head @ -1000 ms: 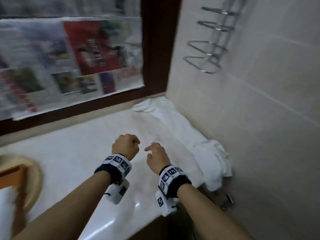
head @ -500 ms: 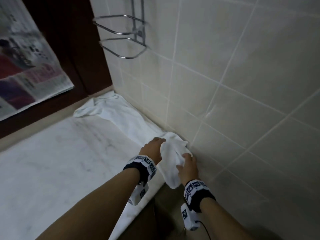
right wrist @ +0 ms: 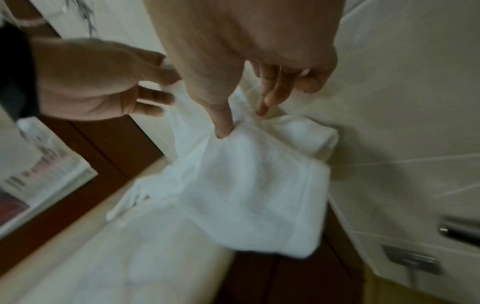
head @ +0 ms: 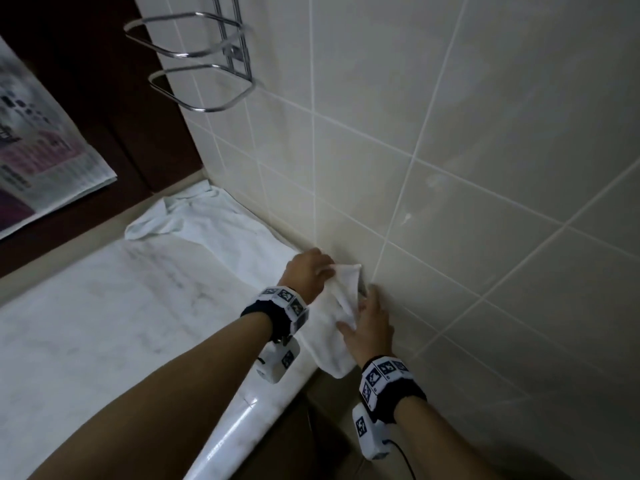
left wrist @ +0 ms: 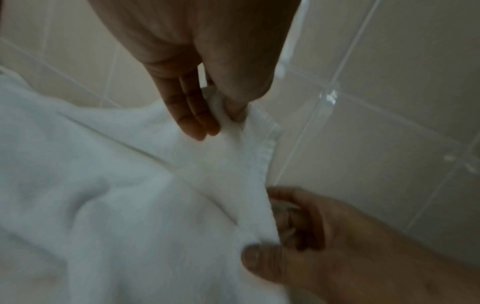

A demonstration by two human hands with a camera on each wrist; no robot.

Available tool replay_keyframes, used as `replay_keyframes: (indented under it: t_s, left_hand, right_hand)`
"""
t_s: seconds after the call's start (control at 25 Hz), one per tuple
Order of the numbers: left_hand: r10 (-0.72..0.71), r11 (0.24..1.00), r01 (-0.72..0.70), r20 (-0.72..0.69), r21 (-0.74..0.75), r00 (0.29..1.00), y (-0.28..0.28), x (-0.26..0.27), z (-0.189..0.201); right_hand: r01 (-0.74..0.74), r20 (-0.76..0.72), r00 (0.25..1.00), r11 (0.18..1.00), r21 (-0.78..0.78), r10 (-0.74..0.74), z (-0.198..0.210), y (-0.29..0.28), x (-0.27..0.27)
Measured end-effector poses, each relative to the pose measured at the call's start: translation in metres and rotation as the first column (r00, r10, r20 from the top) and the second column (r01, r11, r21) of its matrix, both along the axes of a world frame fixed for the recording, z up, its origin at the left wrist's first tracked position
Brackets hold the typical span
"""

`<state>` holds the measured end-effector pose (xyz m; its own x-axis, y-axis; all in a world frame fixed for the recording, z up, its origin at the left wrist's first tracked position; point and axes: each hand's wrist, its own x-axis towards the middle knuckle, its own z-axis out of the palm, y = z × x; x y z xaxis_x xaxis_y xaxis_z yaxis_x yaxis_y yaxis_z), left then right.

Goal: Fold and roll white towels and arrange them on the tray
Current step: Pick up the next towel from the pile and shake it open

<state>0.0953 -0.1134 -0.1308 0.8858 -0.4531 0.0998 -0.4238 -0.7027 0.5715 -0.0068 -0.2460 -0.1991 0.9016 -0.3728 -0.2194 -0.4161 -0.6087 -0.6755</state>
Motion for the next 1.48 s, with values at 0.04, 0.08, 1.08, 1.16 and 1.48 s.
replay_keyframes:
  t_s: [0.04,0.08,1.08,1.16,1.48]
  left_hand:
    - [0.034,0.995,-0.029,0.052,-0.101,0.998,0.011,0.0,0.012]
    - [0.077,0.982,-0.059,0.091,-0.181,0.993,0.025,0.002,0.028]
    - [0.822,0.57,-0.584,0.411,-0.579,0.394,0.441,-0.224,0.536]
    - [0.831,0.55,-0.596,0.453,-0.586,0.321,0.448,-0.234,0.551]
    - [0.915,0.403,-0.549,0.343,-0.733,0.214,0.471,-0.272,0.561]
  right_hand:
    - [0.004,0.036,0.999,1.0,0.0,-0.004,0.007,0.002,0.003]
    - [-0.022,0.103,0.994,0.999,-0.034,0.026,0.017,0.006,0.006]
    - [-0.761,0.555,0.06,0.398,-0.513,0.83,0.601,0.325,0.048]
    - [-0.735,0.607,0.028,0.428,-0.526,0.795,0.608,0.329,0.043]
    - [-0.529,0.681,0.064,0.603,-0.597,0.73,0.623,0.312,0.049]
